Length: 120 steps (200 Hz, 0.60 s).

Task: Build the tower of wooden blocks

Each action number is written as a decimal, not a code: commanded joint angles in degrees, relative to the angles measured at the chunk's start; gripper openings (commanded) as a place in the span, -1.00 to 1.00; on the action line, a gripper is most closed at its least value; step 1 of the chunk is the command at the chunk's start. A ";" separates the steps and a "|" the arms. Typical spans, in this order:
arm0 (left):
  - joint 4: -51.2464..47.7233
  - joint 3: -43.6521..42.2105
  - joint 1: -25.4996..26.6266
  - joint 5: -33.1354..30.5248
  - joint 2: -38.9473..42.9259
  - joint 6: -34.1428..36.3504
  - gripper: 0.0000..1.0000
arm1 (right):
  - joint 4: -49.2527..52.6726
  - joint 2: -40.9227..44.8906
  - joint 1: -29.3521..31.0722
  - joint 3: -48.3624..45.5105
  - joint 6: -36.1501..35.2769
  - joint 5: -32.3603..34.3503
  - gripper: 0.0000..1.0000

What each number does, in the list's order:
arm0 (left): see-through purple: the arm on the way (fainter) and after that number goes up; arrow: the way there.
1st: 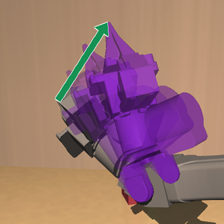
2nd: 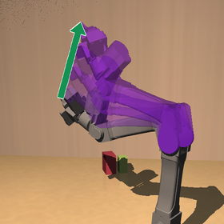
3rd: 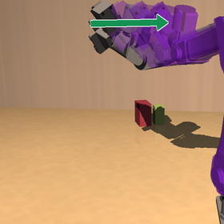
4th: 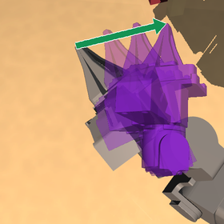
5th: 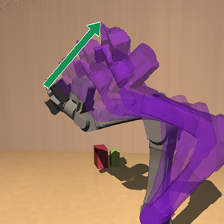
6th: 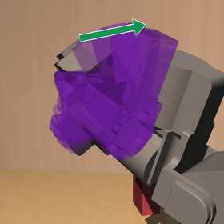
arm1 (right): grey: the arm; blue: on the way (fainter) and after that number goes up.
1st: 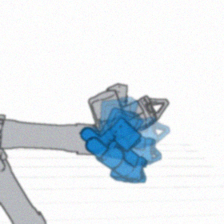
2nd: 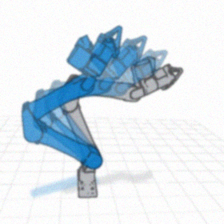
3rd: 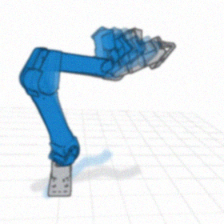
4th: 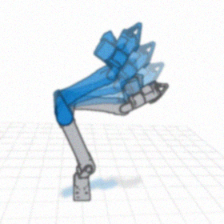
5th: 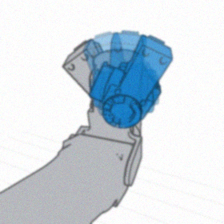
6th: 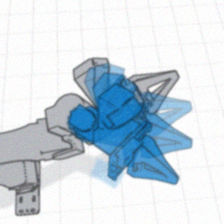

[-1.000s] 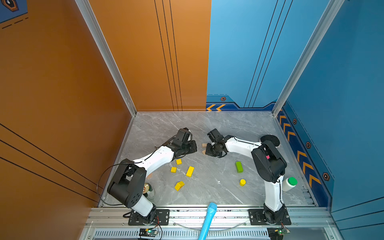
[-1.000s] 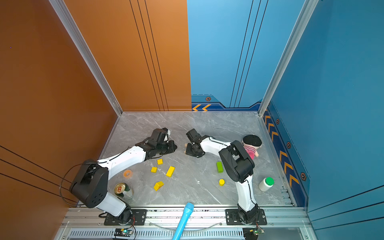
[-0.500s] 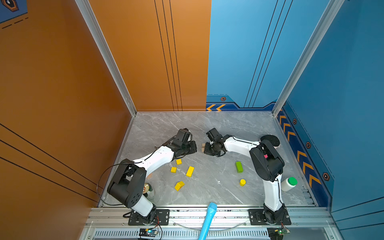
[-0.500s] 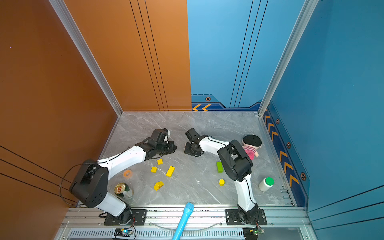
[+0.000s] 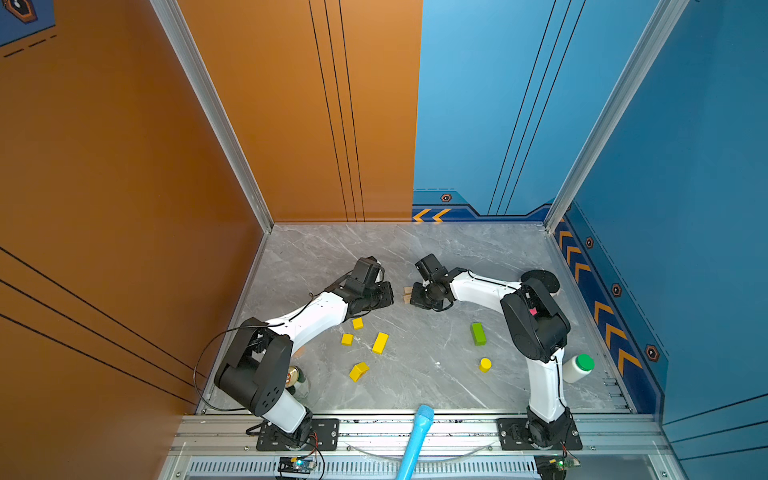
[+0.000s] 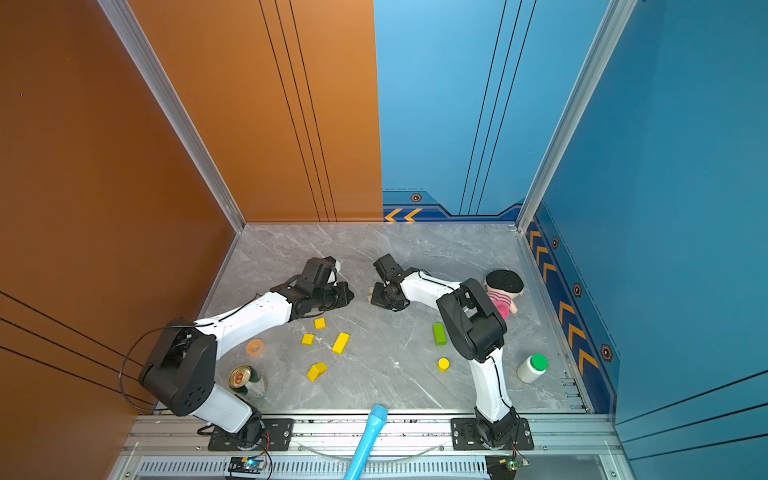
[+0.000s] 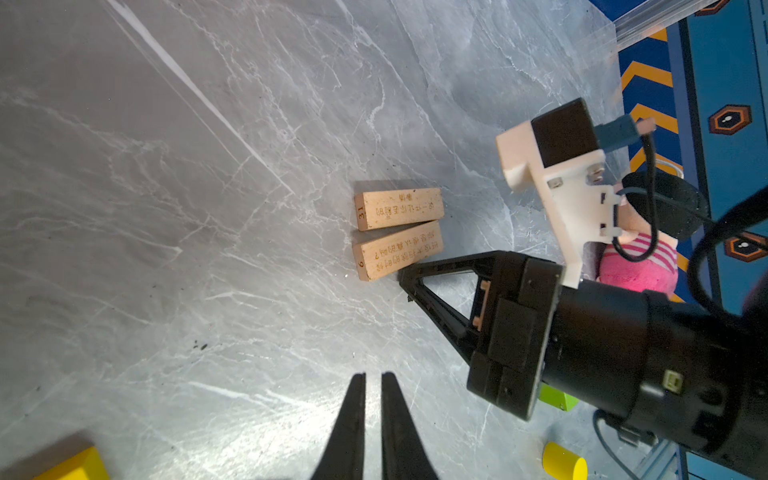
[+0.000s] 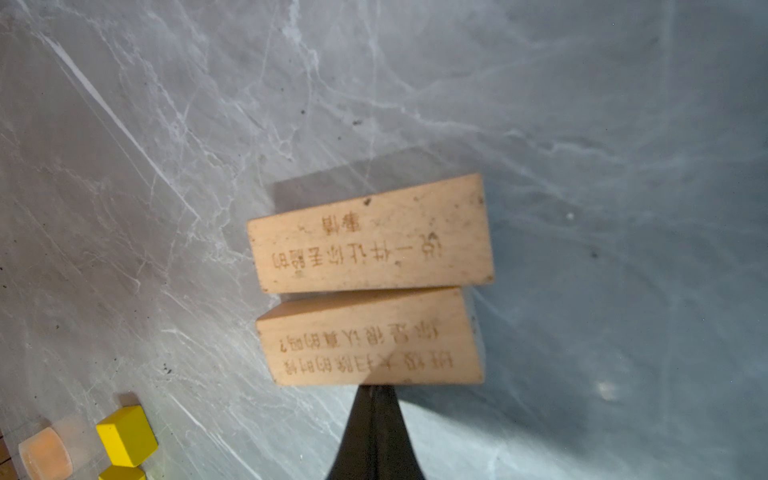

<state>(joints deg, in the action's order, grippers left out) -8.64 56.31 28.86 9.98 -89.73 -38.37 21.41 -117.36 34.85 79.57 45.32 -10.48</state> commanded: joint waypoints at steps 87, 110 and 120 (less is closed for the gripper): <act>-1.28 0.97 -0.07 1.81 -1.01 0.29 -0.91 | -2.11 -1.05 -0.09 0.57 2.66 -0.23 -1.00; -1.54 1.06 -0.11 1.95 -1.36 0.40 -1.00 | -2.84 -1.11 -0.05 0.40 3.24 -0.79 -1.00; -1.47 1.03 -0.08 1.94 -1.82 0.39 -1.00 | -2.73 -1.04 0.02 0.36 3.31 -1.03 -1.00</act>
<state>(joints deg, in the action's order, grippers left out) -8.69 56.31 28.88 10.81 -90.24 -38.39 19.77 -117.36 34.85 79.57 47.31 -10.55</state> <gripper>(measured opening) 0.044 0.047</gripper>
